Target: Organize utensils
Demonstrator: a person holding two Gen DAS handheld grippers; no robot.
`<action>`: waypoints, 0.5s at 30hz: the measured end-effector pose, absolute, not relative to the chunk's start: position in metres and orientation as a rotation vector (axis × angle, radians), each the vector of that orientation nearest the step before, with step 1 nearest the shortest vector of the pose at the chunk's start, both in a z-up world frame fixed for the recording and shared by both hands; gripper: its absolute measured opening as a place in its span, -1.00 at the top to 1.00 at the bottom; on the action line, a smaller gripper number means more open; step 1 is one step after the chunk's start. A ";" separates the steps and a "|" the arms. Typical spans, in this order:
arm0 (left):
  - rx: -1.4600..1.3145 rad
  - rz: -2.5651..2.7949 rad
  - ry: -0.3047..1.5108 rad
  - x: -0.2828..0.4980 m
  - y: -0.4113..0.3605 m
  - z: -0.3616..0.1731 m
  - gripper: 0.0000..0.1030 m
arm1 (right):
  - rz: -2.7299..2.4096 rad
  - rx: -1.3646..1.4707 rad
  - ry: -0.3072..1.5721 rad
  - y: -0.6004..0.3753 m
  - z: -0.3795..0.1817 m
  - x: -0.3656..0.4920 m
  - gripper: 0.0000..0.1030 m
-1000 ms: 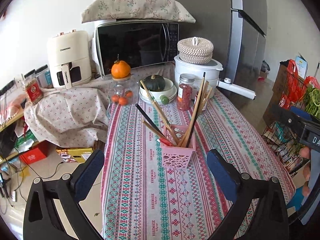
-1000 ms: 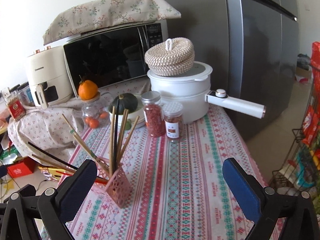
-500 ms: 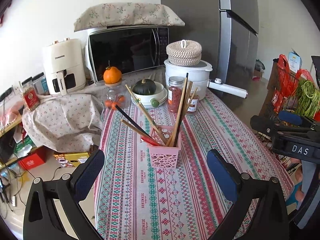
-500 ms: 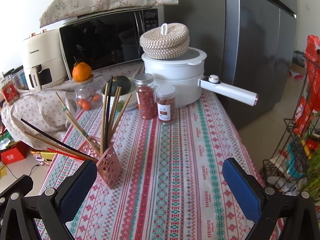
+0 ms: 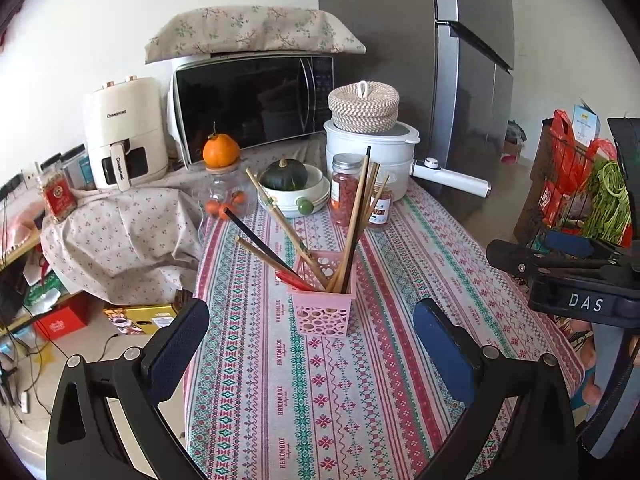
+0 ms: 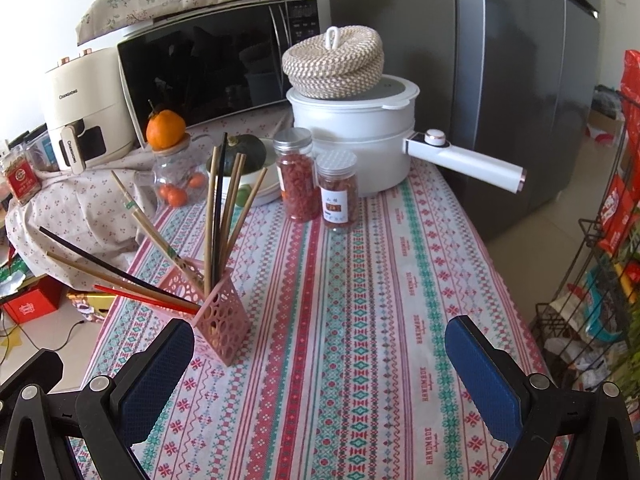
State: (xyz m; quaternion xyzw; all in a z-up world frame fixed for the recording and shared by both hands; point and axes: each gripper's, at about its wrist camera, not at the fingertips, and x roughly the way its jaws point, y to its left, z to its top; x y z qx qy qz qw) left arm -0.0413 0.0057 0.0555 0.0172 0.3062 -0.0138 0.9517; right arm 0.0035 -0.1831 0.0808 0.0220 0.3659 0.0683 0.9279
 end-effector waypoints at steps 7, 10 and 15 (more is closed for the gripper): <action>0.037 -0.031 0.627 -0.041 0.005 0.055 -1.00 | 0.144 0.048 0.758 -0.183 0.080 0.004 -1.00; 0.038 -0.026 0.622 -0.042 0.005 0.055 -1.00 | 0.147 0.054 0.763 -0.183 0.079 0.005 -1.00; 0.038 -0.030 0.625 -0.042 0.004 0.054 -1.00 | 0.148 0.057 0.770 -0.183 0.078 0.005 -1.00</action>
